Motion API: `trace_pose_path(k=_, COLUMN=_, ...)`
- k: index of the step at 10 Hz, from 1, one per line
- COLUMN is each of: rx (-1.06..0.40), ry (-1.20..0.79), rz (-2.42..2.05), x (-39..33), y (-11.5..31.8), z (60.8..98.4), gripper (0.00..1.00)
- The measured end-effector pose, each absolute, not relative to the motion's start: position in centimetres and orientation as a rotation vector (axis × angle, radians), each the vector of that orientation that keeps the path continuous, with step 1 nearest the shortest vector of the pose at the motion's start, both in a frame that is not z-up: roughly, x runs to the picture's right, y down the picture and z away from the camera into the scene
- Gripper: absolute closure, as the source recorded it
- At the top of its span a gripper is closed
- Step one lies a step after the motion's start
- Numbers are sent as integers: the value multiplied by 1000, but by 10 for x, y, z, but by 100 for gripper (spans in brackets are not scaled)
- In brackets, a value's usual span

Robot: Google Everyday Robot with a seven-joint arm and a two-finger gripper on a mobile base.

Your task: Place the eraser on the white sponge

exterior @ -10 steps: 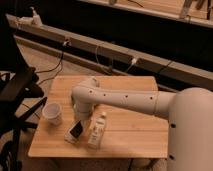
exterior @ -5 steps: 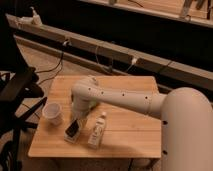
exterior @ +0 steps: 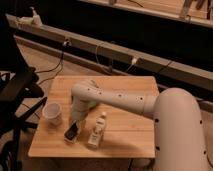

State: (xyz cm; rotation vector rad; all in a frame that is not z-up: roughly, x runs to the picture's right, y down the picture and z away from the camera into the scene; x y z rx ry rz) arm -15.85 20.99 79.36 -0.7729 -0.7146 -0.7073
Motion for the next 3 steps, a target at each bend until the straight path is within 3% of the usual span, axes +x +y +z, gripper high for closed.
trace_pose_path(k=1, rx=-780, ry=-715, rz=-711, x=-160, y=211, z=793, gripper=22)
trace_pose_path(k=3, rx=-776, ry=-724, rz=-687, x=-163, y=214, z=788, gripper=41)
